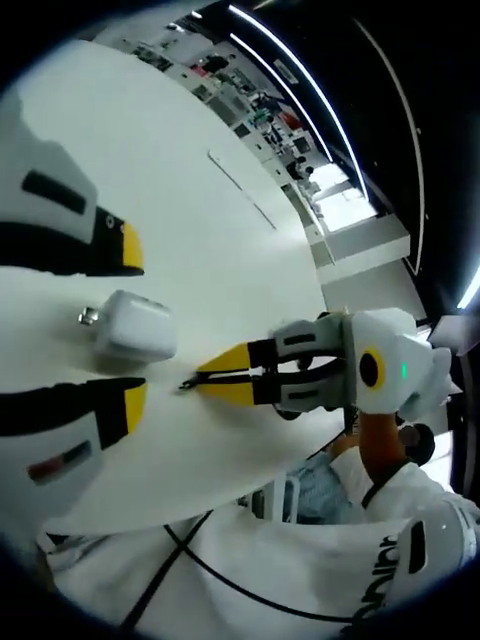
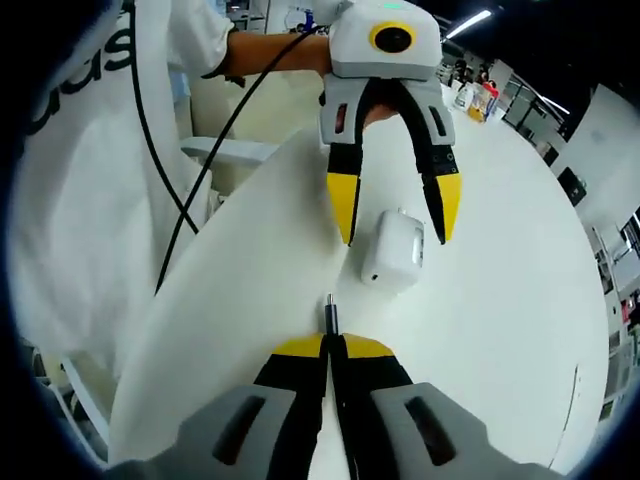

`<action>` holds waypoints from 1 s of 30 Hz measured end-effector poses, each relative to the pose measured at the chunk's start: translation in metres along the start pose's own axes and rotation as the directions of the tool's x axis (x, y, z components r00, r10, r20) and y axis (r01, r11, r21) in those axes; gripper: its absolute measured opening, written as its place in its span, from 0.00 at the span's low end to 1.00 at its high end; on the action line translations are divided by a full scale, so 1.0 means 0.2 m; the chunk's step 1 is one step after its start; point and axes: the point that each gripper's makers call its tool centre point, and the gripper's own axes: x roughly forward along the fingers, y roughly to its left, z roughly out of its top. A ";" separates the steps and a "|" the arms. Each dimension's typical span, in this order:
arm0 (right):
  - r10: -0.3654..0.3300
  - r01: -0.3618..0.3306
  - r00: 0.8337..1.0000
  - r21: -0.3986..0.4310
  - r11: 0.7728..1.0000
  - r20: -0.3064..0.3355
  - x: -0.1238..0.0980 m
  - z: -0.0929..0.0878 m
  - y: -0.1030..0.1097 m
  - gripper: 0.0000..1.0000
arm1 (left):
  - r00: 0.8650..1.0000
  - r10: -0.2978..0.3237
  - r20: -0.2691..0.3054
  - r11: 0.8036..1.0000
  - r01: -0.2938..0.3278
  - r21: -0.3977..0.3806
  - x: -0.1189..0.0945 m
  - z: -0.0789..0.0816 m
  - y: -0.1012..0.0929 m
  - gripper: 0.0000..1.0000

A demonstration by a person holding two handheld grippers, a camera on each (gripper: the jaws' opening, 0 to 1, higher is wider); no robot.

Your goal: Plug the desk Type‑C cable into the charger adapter.

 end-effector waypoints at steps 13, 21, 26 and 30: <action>-0.058 0.058 0.998 0.069 0.996 0.004 0.01 -0.02 -0.04 0.04 | 0.985 -0.127 -0.120 0.991 0.130 0.020 0.06 -0.04 -0.03 0.31; -0.103 0.101 0.995 0.118 0.988 0.013 0.01 -0.03 -0.07 0.04 | 0.974 -0.162 -0.157 0.986 0.165 0.008 0.06 -0.07 -0.02 0.29; -0.130 0.126 0.991 0.142 0.982 0.015 0.01 -0.02 -0.08 0.04 | 0.970 -0.189 -0.155 0.982 0.184 -0.047 0.07 -0.07 -0.03 0.27; -0.145 0.140 0.989 0.154 0.978 0.021 0.02 -0.02 -0.08 0.03 | 0.968 -0.195 -0.159 0.981 0.189 -0.051 0.08 -0.07 -0.04 0.26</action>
